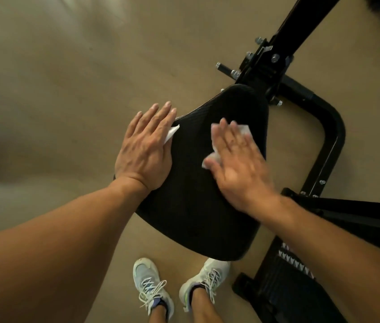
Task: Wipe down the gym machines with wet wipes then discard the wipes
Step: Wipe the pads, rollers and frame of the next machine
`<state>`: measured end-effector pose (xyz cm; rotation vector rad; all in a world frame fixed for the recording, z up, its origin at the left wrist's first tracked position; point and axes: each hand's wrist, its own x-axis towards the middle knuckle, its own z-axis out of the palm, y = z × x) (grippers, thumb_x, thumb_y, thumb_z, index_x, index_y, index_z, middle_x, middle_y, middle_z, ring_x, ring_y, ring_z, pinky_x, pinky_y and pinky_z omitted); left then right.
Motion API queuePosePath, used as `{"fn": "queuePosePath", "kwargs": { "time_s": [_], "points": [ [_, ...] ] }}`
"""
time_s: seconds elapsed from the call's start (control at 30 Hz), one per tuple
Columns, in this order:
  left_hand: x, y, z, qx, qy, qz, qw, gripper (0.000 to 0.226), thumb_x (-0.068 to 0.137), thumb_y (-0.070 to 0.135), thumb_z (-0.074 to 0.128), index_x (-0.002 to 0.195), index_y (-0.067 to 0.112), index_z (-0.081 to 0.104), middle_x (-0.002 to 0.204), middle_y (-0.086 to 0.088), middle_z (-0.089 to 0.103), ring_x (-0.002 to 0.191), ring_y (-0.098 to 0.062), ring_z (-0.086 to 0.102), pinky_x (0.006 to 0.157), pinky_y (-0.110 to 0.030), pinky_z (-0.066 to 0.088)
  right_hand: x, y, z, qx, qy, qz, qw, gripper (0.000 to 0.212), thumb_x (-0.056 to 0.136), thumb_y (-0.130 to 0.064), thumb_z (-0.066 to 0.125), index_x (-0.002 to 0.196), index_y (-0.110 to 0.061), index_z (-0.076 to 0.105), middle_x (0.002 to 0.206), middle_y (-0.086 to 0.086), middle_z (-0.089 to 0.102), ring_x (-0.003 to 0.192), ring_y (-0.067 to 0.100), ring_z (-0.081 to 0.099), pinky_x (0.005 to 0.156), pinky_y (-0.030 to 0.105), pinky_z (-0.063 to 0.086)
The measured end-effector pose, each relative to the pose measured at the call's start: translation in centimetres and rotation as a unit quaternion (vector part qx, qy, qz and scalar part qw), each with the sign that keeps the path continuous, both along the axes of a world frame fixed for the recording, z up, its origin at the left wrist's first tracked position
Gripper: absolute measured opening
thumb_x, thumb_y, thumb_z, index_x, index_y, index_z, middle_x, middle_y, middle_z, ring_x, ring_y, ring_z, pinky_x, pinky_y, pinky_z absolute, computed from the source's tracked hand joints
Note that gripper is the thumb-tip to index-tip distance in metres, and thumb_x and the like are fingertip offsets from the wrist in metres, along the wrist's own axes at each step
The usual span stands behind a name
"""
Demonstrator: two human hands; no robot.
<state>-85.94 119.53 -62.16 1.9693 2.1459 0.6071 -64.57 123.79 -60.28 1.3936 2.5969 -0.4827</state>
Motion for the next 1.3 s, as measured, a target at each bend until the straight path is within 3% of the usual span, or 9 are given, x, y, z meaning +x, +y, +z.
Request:
{"fn": "queuePosePath", "kwargs": {
  "time_s": [0.13,0.3,0.4,0.53,0.7,0.97,1.07,1.2,1.3],
  "points": [
    [0.1,-0.3,0.4,0.043,-0.052,0.064,0.996,0.048,0.104,0.018,0.037,0.15,0.009,0.045,0.154,-0.009,0.046,0.146,-0.024,0.038,0.121,-0.042,0.027,-5.6,3.7,-0.1,-0.011,-0.01,-0.08,0.997,0.068,0.108,-0.05,0.017,0.162,-0.017,-0.009,0.168,0.002,-0.02,0.154,0.016,-0.023,0.124,0.036,-0.016],
    [-0.1,-1.3,1.4,0.112,-0.263,0.306,0.908,0.045,0.105,0.023,0.037,0.144,0.008,0.051,0.146,-0.007,0.055,0.135,-0.016,0.05,0.107,-0.009,0.029,-4.2,-6.3,1.2,-0.034,0.042,0.164,0.985,0.064,0.108,-0.052,0.018,0.162,-0.025,-0.002,0.169,-0.006,-0.013,0.154,0.014,-0.021,0.127,0.04,-0.007],
    [0.1,-4.9,1.1,0.129,-0.342,0.372,0.853,0.046,0.103,0.029,0.036,0.142,0.012,0.054,0.141,-0.004,0.06,0.132,-0.015,0.055,0.113,-0.029,0.039,-0.2,-10.1,1.1,-0.013,0.032,0.258,0.966,0.059,0.11,-0.048,0.018,0.162,-0.024,0.007,0.17,-0.004,-0.001,0.157,0.016,-0.009,0.127,0.041,0.001],
    [-0.5,-10.6,0.7,0.14,-0.408,0.409,0.804,0.047,0.102,0.036,0.037,0.14,0.015,0.055,0.137,-0.001,0.062,0.129,-0.011,0.056,0.113,-0.039,0.043,0.2,-6.4,1.3,0.004,0.022,0.148,0.989,0.057,0.109,-0.042,0.017,0.163,-0.024,0.006,0.171,-0.004,-0.002,0.157,0.014,-0.008,0.127,0.043,0.004],
    [-0.8,-14.1,0.8,0.111,-0.396,0.412,0.813,0.048,0.104,0.035,0.034,0.144,0.015,0.051,0.142,0.001,0.058,0.132,-0.01,0.053,0.115,-0.034,0.041,-8.6,0.6,0.5,-0.012,-0.004,-0.033,0.999,0.061,0.109,-0.043,0.013,0.161,-0.02,-0.008,0.17,0.001,-0.016,0.155,0.018,-0.019,0.125,0.037,-0.013],
    [0.3,-13.1,1.2,0.122,-0.405,0.391,0.818,0.044,0.104,0.035,0.034,0.141,0.019,0.053,0.139,0.005,0.059,0.132,-0.007,0.053,0.114,-0.039,0.041,-7.3,-9.4,1.7,-0.037,0.051,0.183,0.981,0.06,0.109,-0.046,0.009,0.162,-0.022,-0.007,0.169,-0.004,-0.018,0.153,0.011,-0.023,0.127,0.037,-0.007],
    [1.1,-13.6,1.6,0.09,-0.414,0.372,0.825,0.044,0.105,0.038,0.034,0.144,0.025,0.051,0.142,0.011,0.056,0.133,-0.004,0.05,0.115,-0.035,0.04,-2.8,-7.9,1.9,-0.004,0.017,0.139,0.99,0.06,0.108,-0.047,0.009,0.162,-0.023,-0.005,0.169,-0.005,-0.015,0.154,0.011,-0.02,0.127,0.038,-0.004],
    [2.2,-14.3,1.9,0.067,-0.406,0.376,0.83,0.04,0.109,0.034,0.034,0.145,0.029,0.05,0.142,0.012,0.055,0.134,-0.005,0.049,0.115,-0.035,0.04,-5.3,-0.8,1.2,-0.026,-0.037,-0.075,0.996,0.064,0.109,-0.046,0.012,0.161,-0.017,-0.012,0.169,0.003,-0.019,0.154,0.018,-0.021,0.125,0.039,-0.012],
    [2.6,-14.2,1.9,0.062,-0.398,0.381,0.832,0.039,0.108,0.032,0.035,0.143,0.028,0.052,0.14,0.009,0.057,0.132,-0.007,0.051,0.114,-0.037,0.041,-11.7,-1.2,0.6,-0.034,-0.002,-0.029,0.999,0.064,0.11,-0.044,0.014,0.161,-0.013,-0.009,0.169,0.006,-0.018,0.155,0.022,-0.02,0.124,0.038,-0.015]
  ]
}}
